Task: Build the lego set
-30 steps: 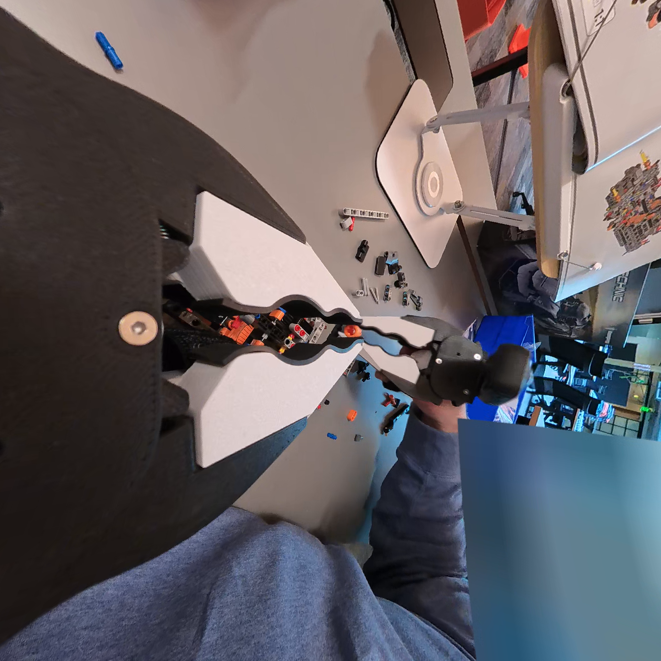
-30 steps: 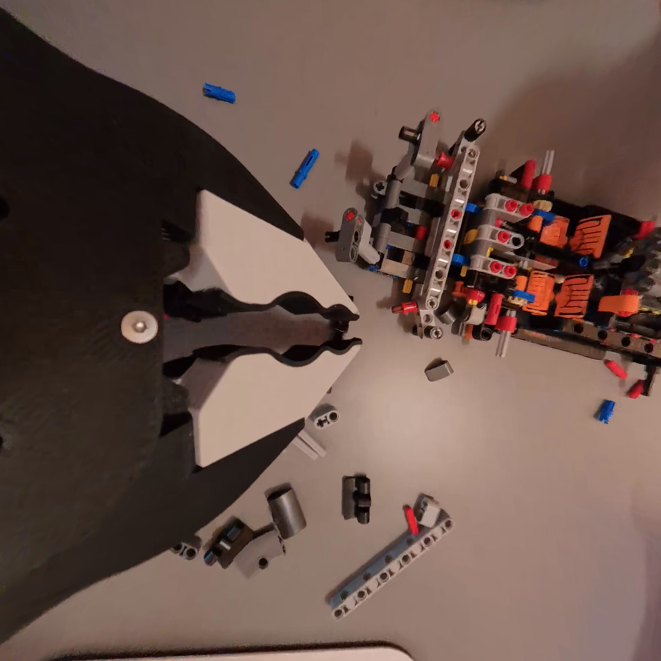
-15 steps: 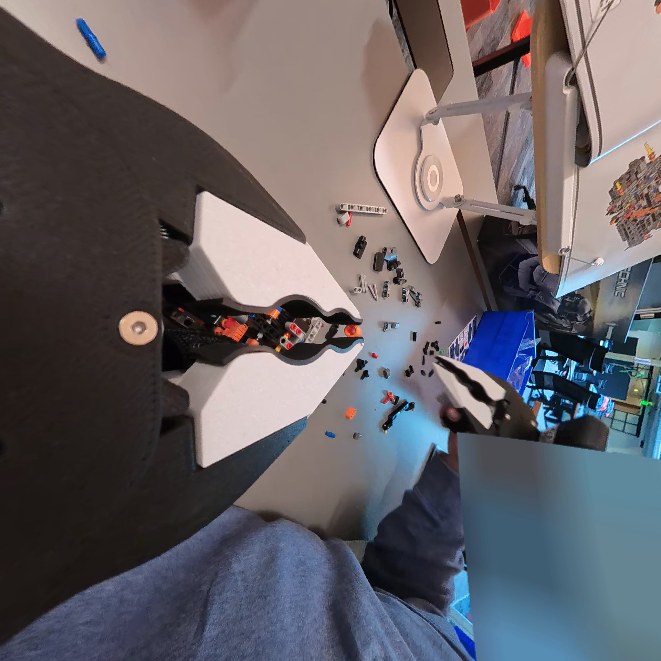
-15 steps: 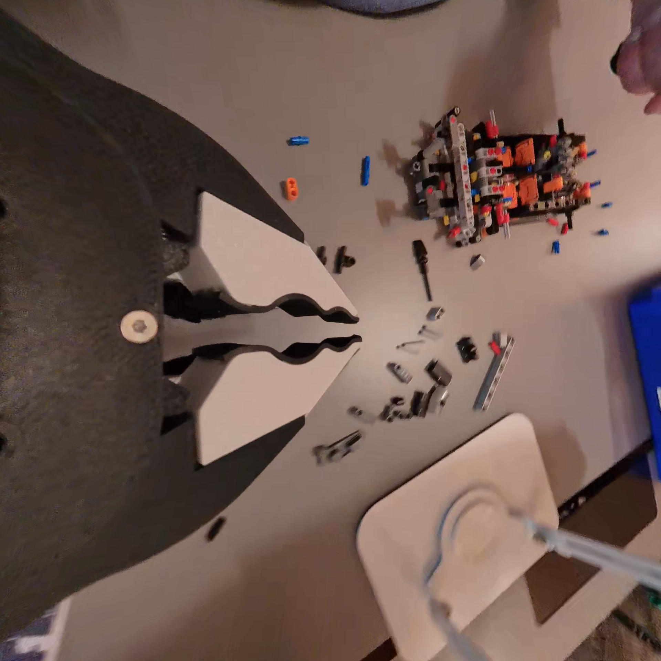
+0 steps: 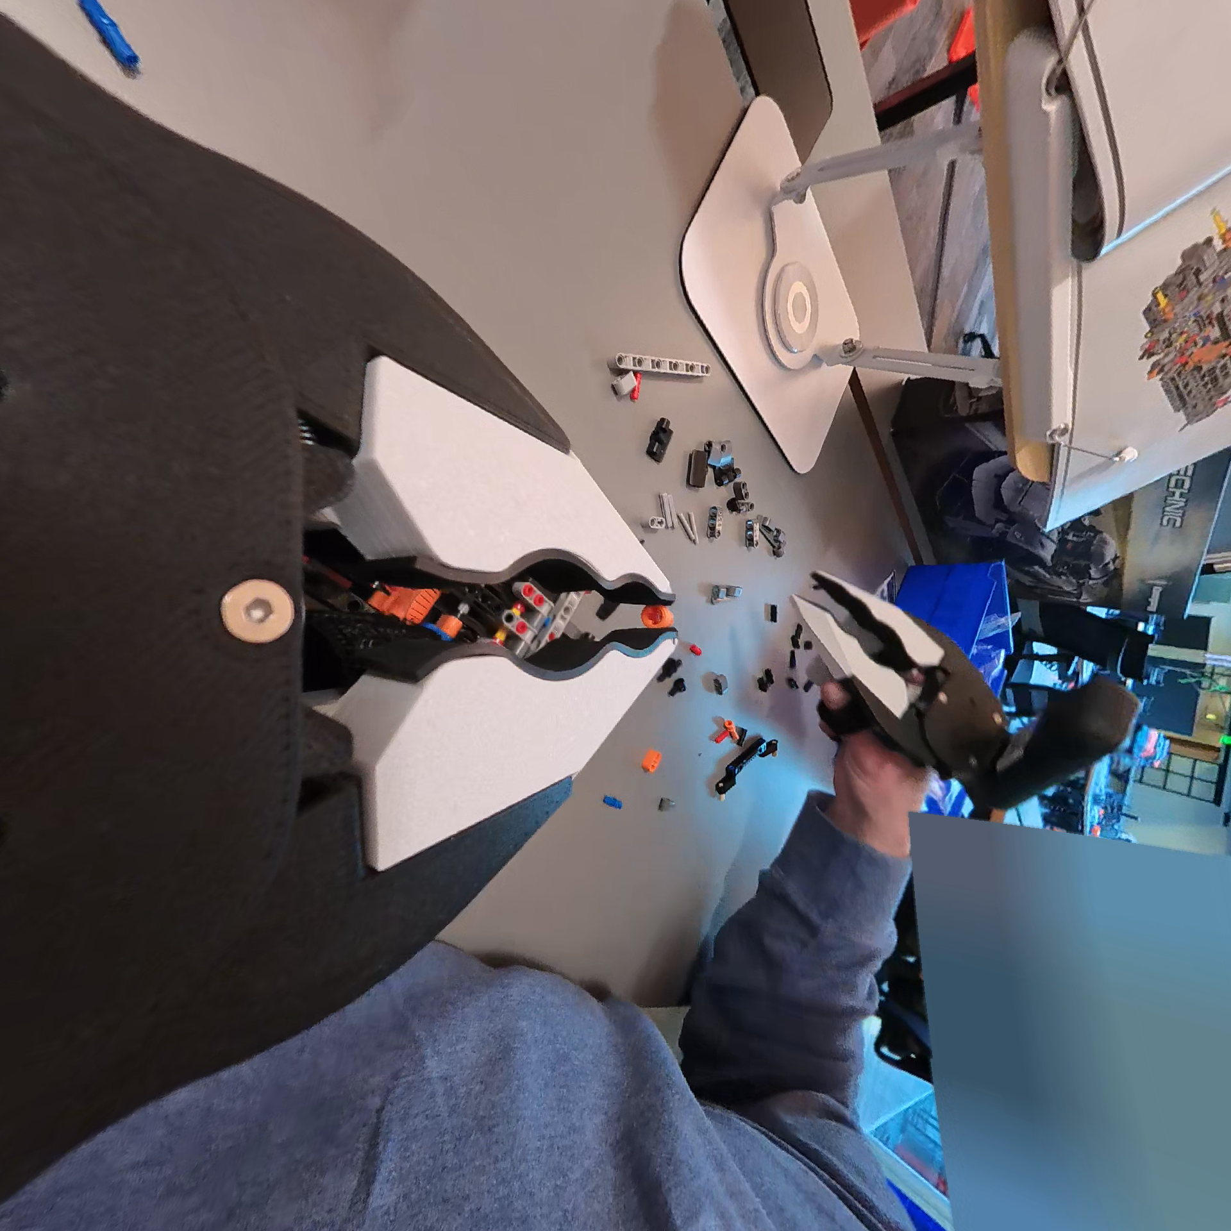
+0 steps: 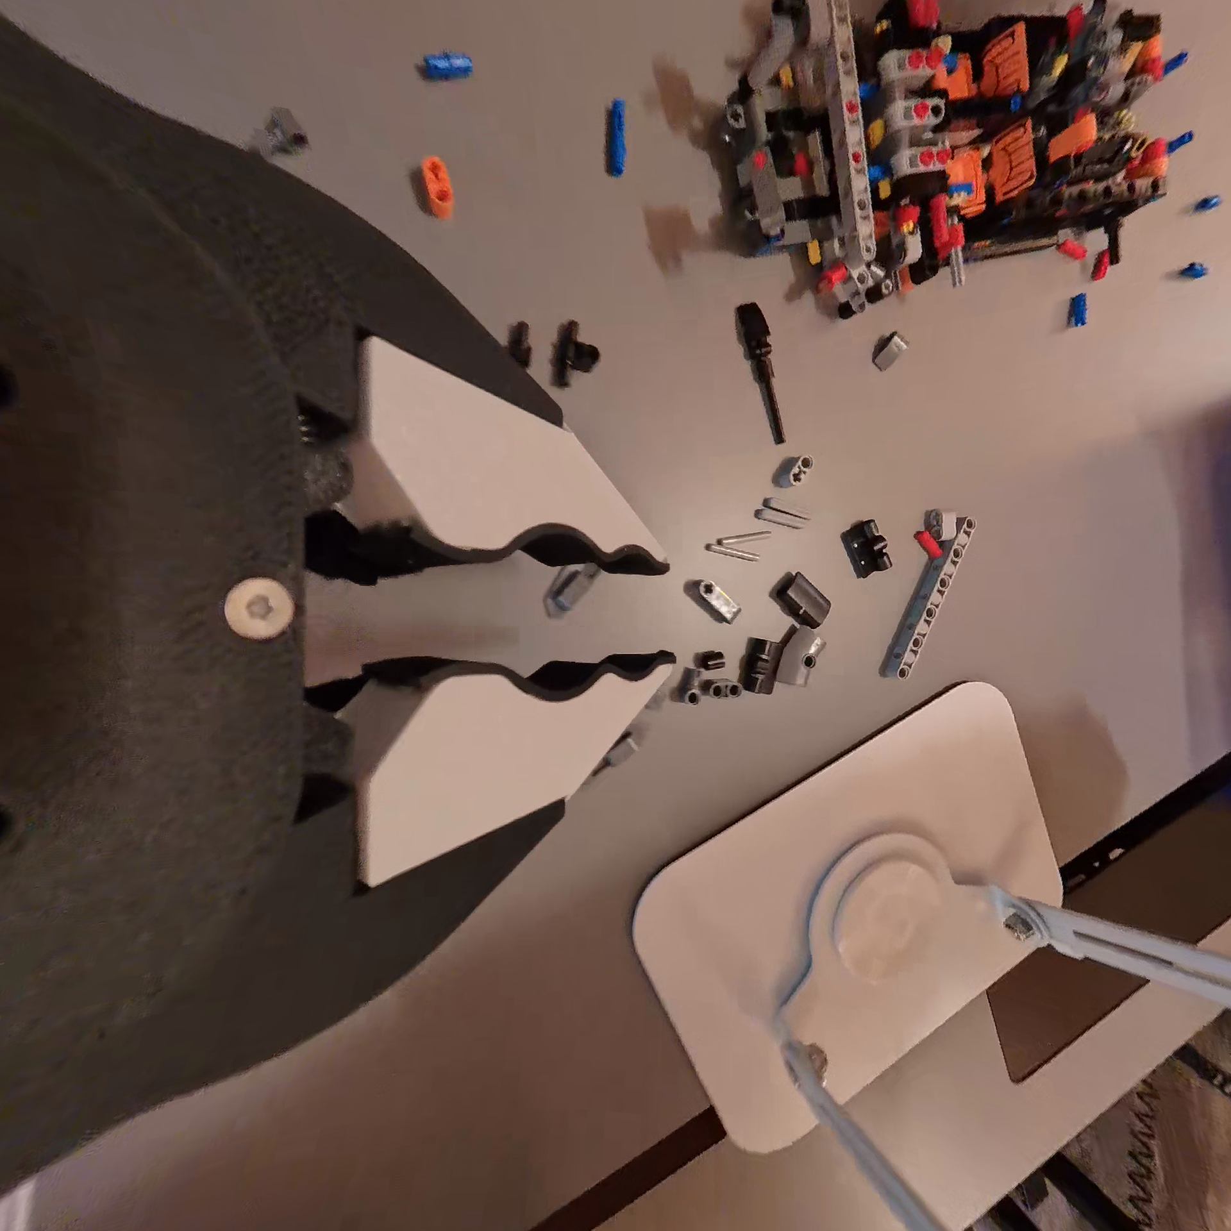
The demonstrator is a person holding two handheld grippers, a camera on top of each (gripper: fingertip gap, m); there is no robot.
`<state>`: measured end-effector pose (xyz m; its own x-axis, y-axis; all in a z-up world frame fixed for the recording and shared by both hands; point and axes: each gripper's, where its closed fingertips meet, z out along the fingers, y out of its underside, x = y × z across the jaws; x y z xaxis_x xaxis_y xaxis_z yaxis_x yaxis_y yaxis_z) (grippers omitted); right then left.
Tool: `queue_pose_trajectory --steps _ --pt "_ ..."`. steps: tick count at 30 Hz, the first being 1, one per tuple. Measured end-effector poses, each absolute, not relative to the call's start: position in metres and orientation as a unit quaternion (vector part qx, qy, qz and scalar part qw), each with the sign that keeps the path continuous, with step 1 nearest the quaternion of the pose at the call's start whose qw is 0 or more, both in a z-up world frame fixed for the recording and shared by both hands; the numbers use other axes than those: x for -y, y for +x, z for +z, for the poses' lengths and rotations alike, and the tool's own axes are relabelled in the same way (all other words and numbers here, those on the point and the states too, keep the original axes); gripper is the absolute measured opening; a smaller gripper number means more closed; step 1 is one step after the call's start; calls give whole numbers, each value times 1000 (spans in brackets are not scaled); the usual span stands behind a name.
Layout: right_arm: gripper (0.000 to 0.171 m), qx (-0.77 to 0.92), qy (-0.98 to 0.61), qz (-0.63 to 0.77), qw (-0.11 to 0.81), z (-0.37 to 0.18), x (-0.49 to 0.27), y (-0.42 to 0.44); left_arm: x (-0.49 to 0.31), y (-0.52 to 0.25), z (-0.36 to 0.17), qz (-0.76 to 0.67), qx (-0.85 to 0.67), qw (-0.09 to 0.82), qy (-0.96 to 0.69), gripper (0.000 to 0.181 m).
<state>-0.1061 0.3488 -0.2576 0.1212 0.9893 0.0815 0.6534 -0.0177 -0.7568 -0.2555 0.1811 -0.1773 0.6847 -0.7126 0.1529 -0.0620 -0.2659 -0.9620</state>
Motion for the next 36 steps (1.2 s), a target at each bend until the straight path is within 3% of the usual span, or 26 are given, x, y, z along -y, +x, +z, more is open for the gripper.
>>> queue_pose_trajectory --steps 36 --pt "14 615 -669 259 328 -269 -375 -134 -191 -270 -185 -306 -242 549 -739 4"
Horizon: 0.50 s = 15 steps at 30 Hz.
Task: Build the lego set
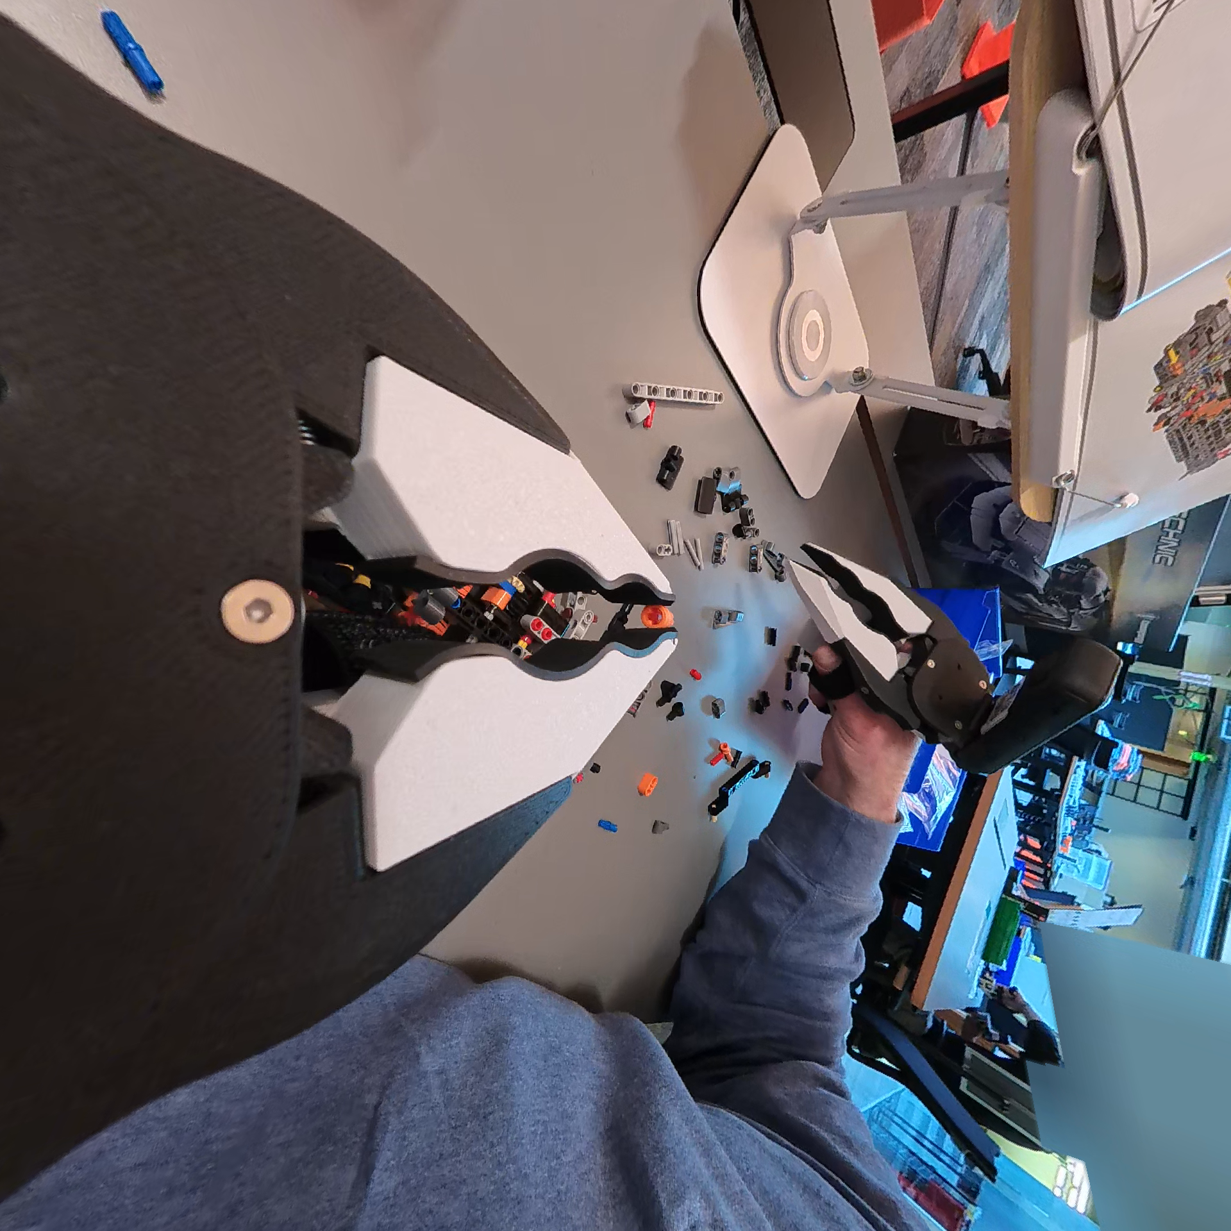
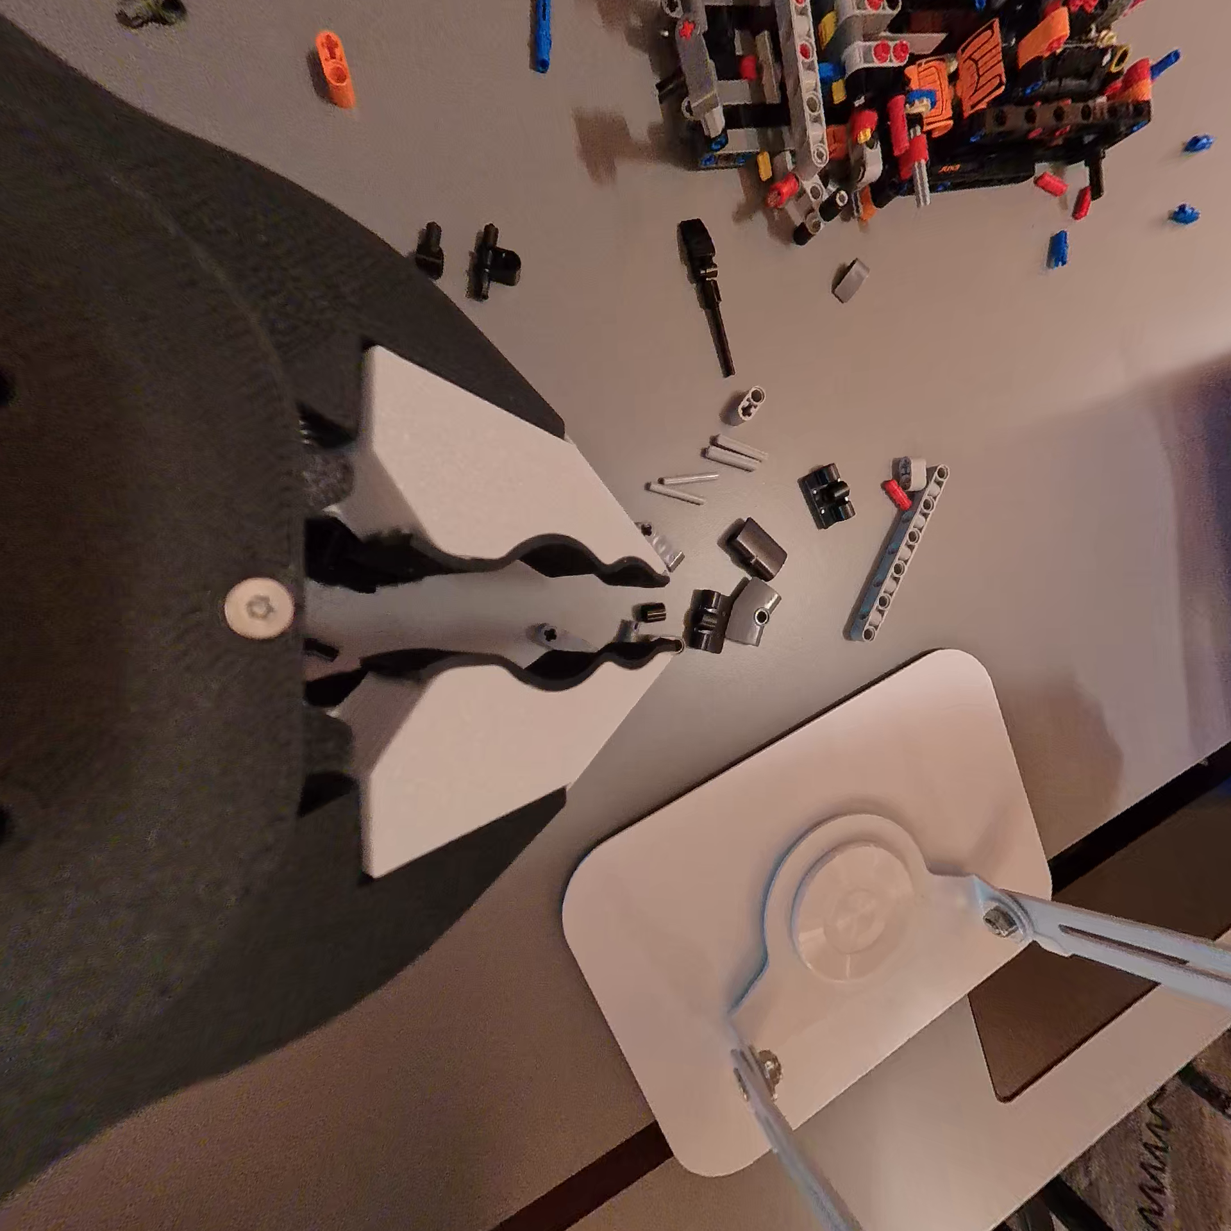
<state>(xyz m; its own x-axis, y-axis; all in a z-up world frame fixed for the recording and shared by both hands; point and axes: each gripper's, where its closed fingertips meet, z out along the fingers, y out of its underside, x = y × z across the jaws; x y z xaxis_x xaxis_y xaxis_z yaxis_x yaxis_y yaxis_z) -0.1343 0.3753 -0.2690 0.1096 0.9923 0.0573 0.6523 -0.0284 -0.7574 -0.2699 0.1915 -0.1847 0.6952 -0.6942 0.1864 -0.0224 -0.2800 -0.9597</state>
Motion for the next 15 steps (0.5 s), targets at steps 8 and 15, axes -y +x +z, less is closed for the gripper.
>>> queue_pose_trajectory --steps 8,15 --pt "18 614 -677 255 316 -276 -374 -129 -190 -272 -183 -303 -242 552 -739 4" --pt "21 628 -676 243 299 -293 -374 -144 -191 -274 -185 -303 -239 551 -740 4"
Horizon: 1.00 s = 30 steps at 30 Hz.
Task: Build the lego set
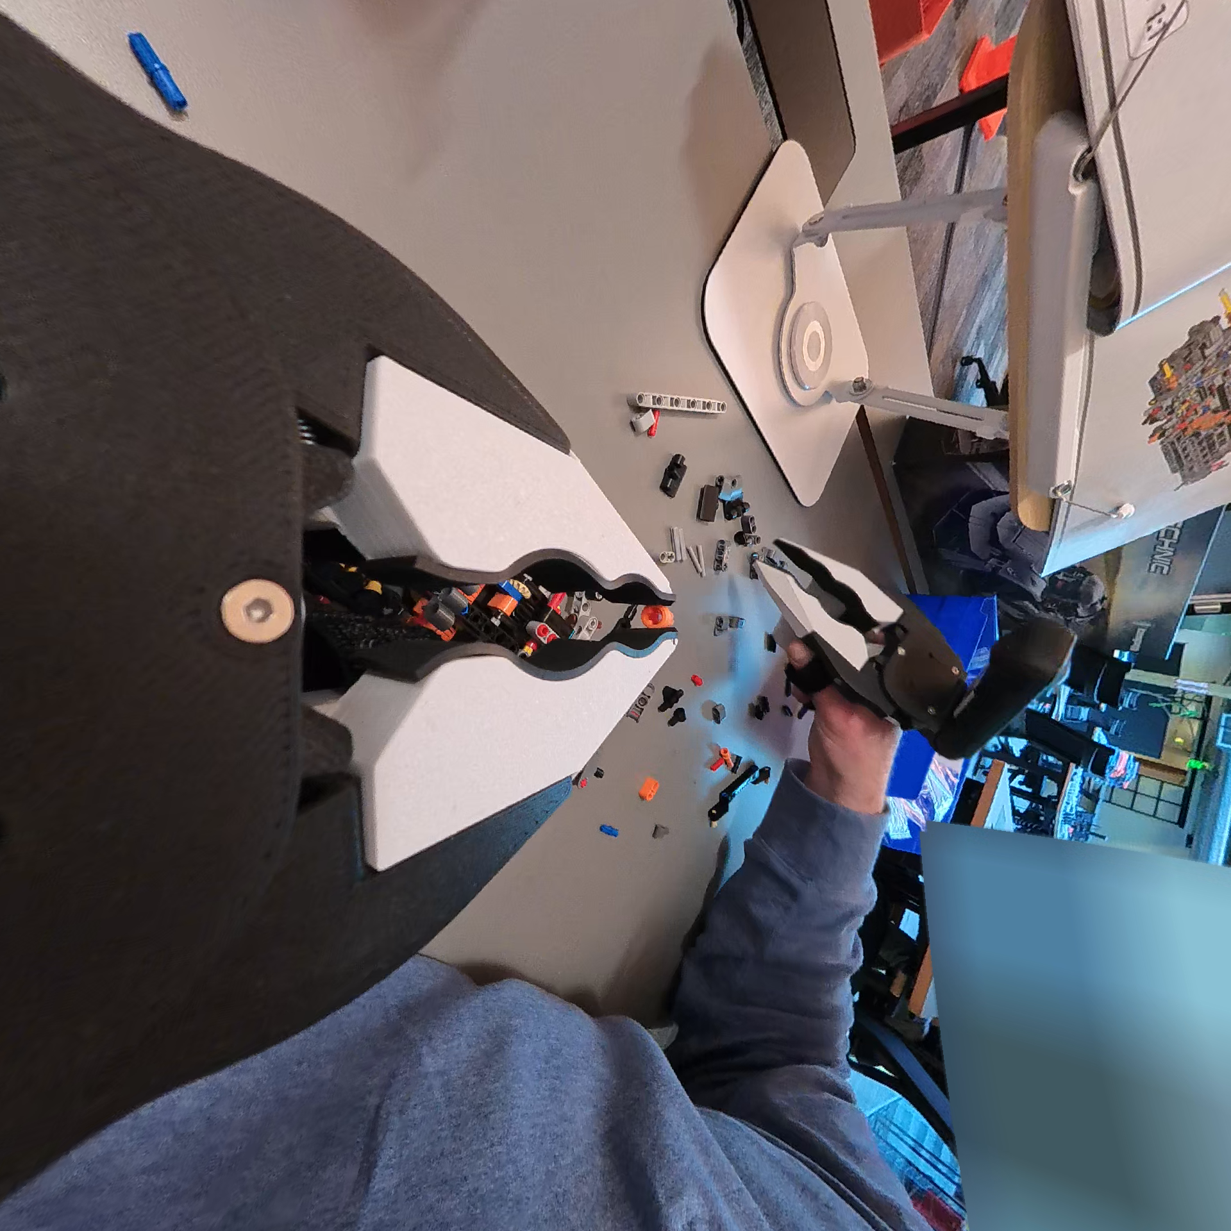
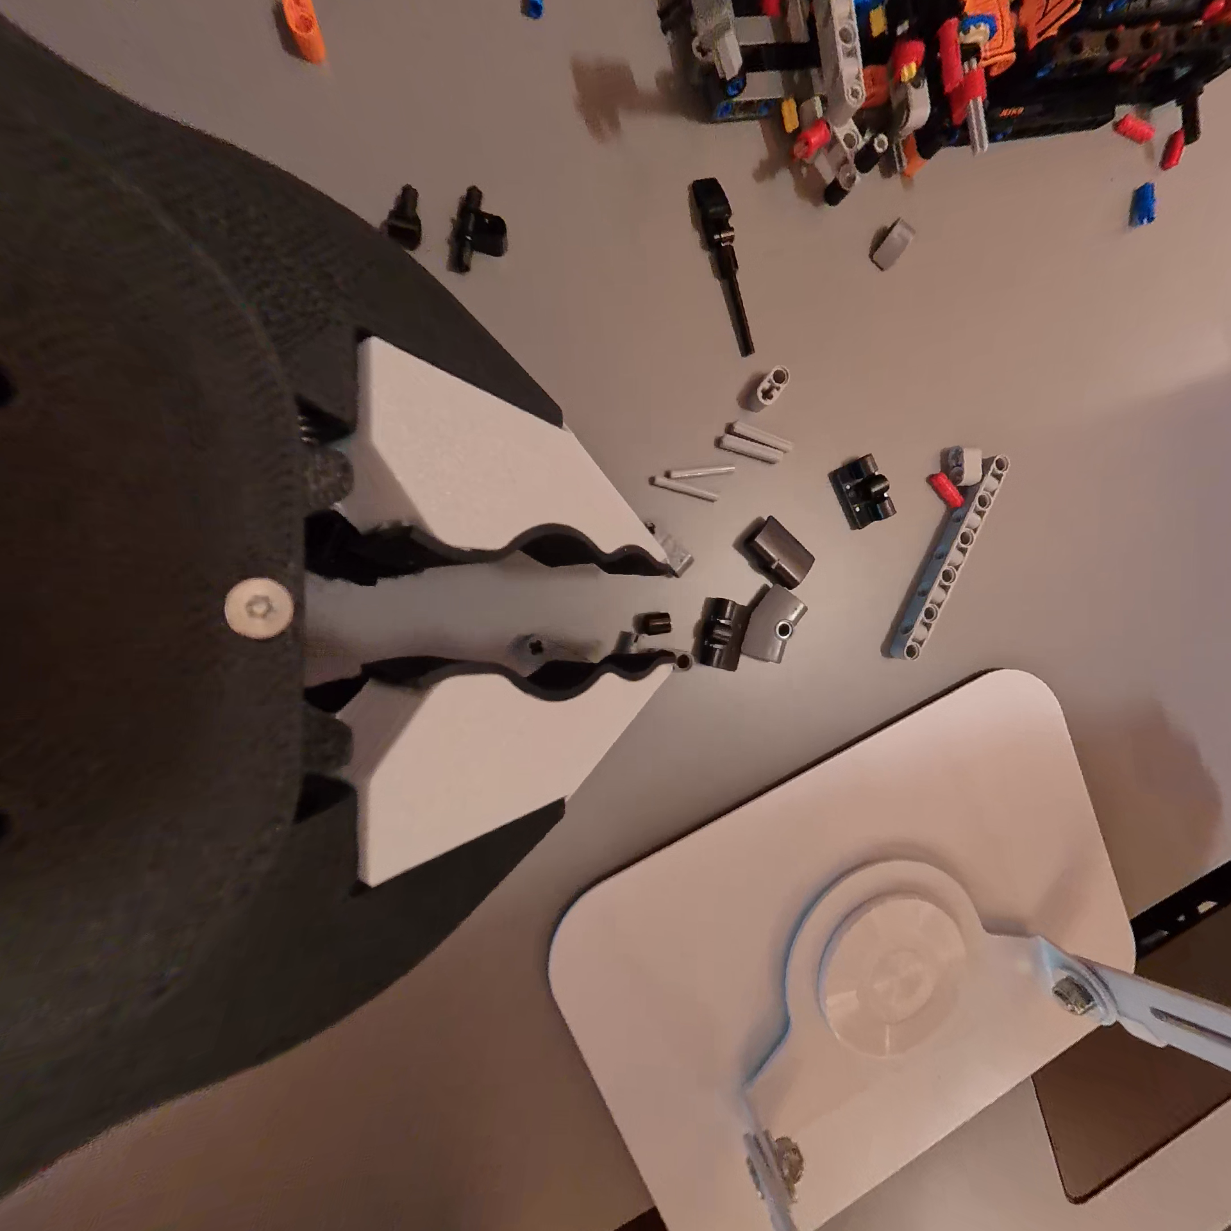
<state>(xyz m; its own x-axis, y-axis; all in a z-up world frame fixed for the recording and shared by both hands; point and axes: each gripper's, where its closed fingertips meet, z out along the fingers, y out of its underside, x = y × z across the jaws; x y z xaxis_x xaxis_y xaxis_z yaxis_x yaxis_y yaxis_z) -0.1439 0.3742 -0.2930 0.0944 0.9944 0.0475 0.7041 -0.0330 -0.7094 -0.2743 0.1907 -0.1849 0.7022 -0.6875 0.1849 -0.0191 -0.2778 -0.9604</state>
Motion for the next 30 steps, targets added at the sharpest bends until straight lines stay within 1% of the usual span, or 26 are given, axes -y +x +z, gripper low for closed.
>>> queue_pose_trajectory --steps 4,10,16,21,23,26,30 --pt "21 631 -677 237 294 -298 -379 -152 -191 -276 -185 -302 -237 552 -740 4" --pt "16 630 -691 218 277 -308 -390 -152 -191 -278 -186 -302 -235 552 -741 4" --pt "6 638 -692 203 271 -315 -394 -148 -192 -277 -187 -304 -235 551 -741 4" --pt "5 632 -687 221 284 -306 -389 -148 -192 -277 -187 -302 -235 551 -742 4" --pt "5 632 -681 221 297 -293 -381 -142 -192 -279 -186 -298 -234 552 -743 4" --pt "5 629 -674 250 298 -275 -350 -132 -190 -284 -184 -288 -230 554 -747 4" --pt "5 638 -665 263 287 -273 -295 -116 -187 -308 -178 -240 -216 565 -759 4"
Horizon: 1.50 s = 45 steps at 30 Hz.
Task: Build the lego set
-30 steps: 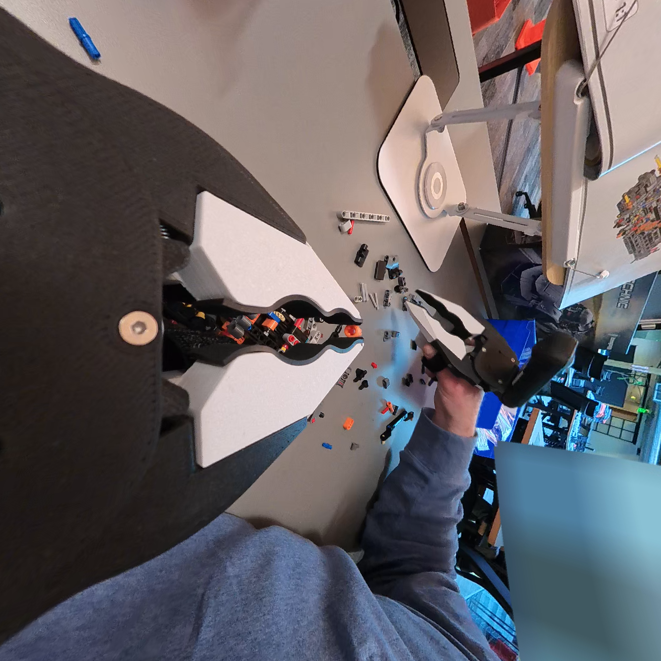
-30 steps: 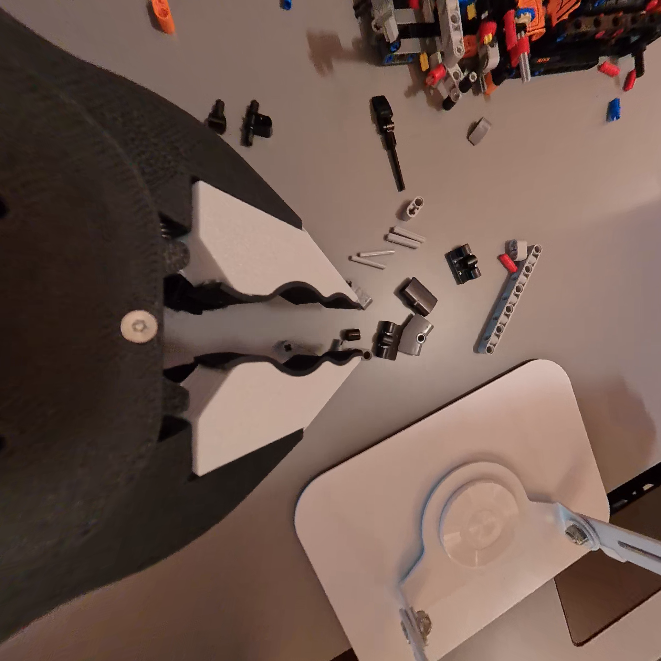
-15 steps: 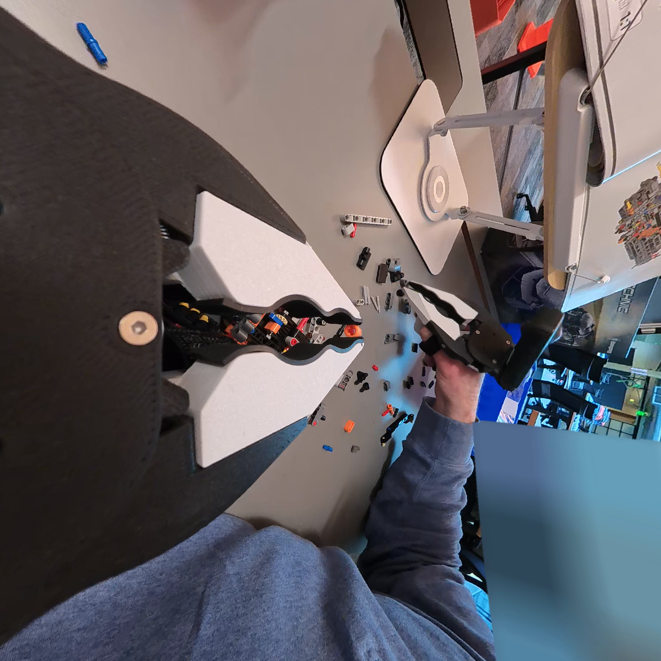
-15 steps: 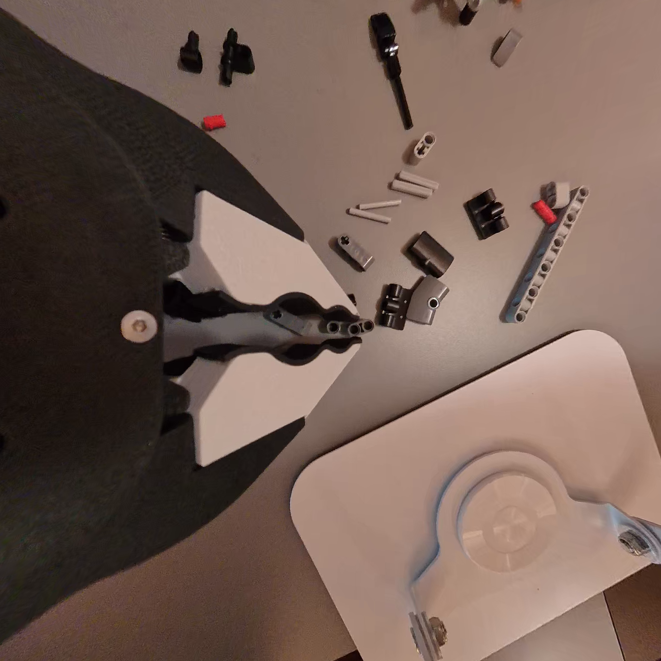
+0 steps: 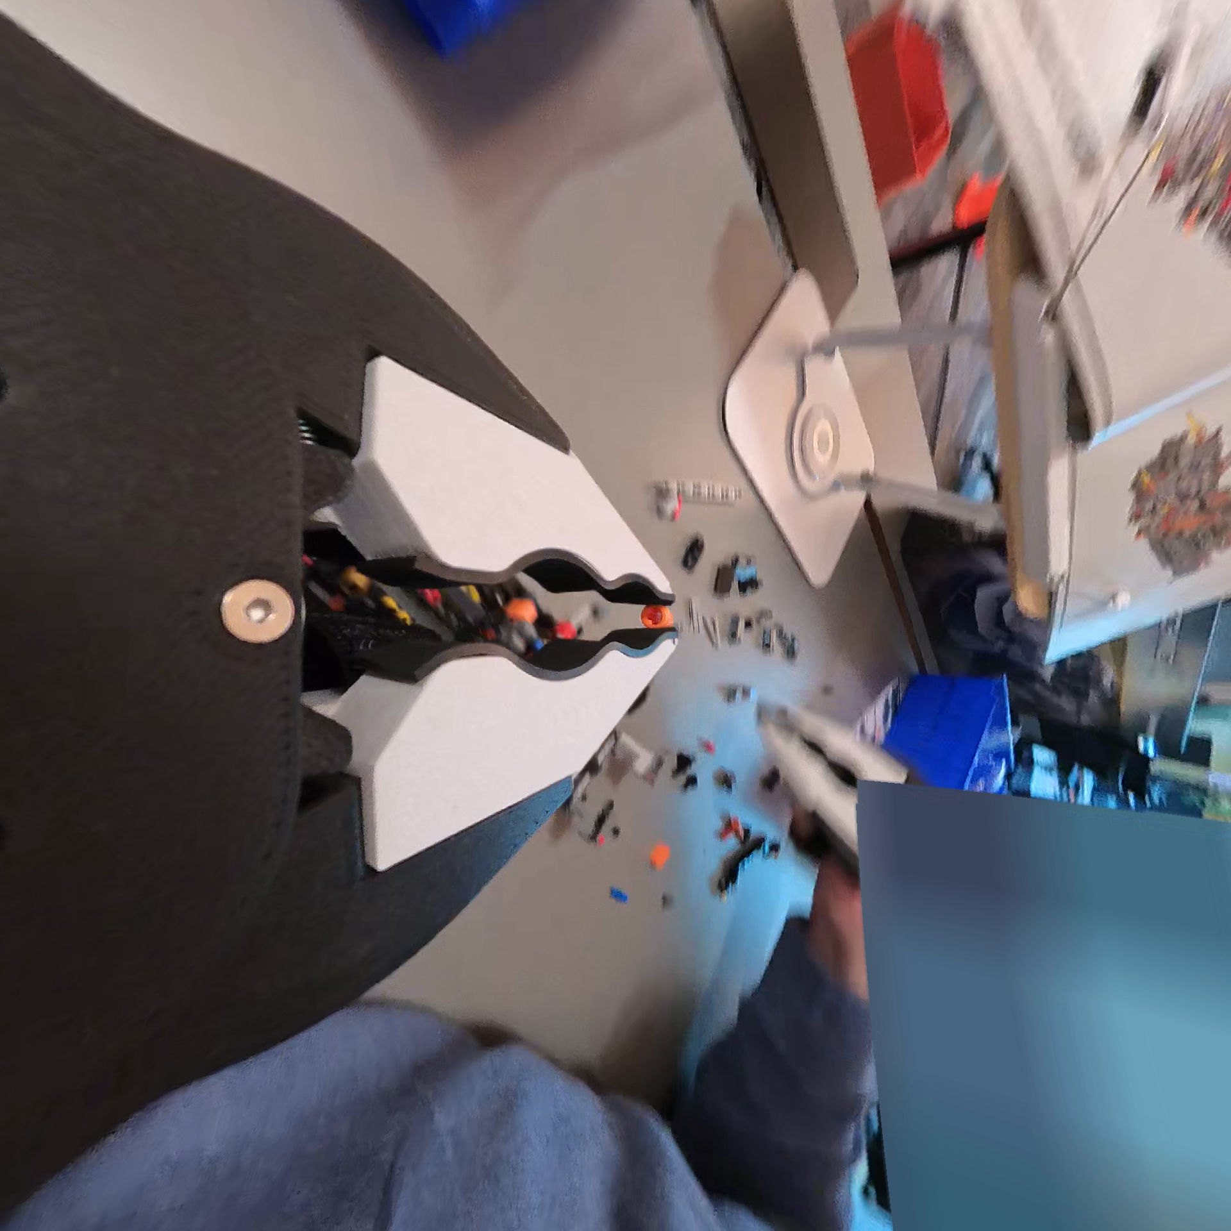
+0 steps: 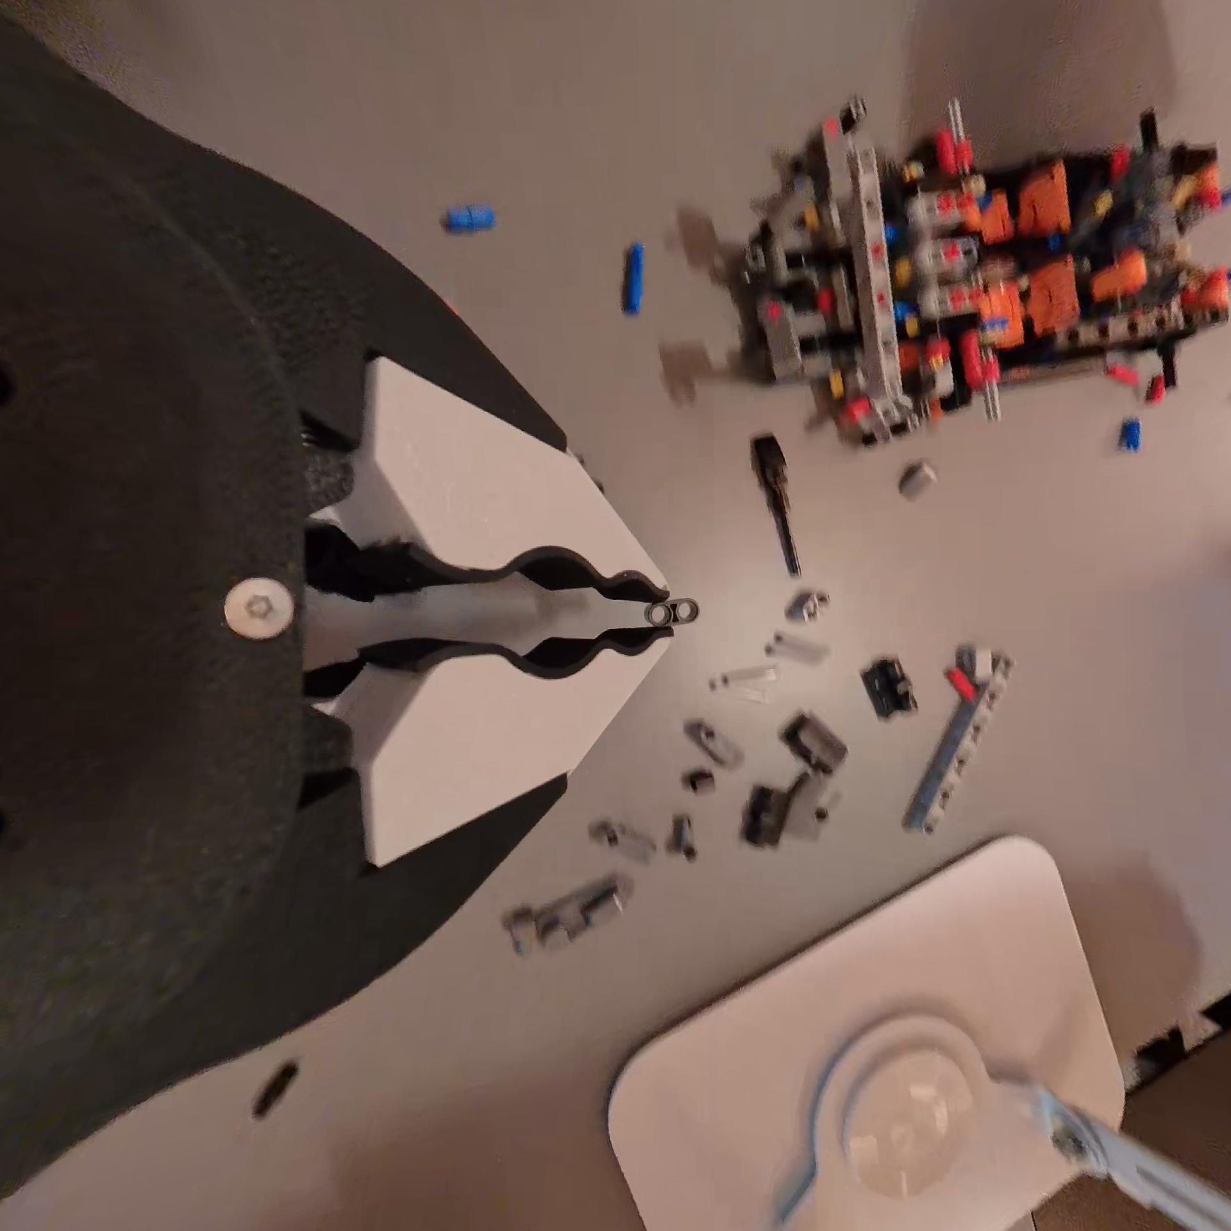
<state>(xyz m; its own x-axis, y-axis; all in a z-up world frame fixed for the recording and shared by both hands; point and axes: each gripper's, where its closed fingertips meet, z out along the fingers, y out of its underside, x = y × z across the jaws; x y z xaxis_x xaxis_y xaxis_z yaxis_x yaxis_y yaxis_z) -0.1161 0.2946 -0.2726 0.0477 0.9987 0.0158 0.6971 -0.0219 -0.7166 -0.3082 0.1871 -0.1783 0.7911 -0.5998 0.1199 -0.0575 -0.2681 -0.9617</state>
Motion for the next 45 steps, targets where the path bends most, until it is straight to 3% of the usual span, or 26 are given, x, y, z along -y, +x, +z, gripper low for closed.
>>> queue_pose_trajectory --steps 9,30,38,45 --pt "5 623 -676 269 287 -285 -217 -90 -162 -345 -158 -183 -180 591 -765 4" --pt "8 645 -667 214 305 -316 -187 -85 -139 -215 -175 -290 -276 546 -736 4" --pt "20 625 -674 231 317 -308 -188 -81 -135 -177 -185 -336 -294 521 -727 4" --pt "19 584 -691 237 354 -282 -201 -49 -130 -153 -190 -352 -301 512 -723 4"
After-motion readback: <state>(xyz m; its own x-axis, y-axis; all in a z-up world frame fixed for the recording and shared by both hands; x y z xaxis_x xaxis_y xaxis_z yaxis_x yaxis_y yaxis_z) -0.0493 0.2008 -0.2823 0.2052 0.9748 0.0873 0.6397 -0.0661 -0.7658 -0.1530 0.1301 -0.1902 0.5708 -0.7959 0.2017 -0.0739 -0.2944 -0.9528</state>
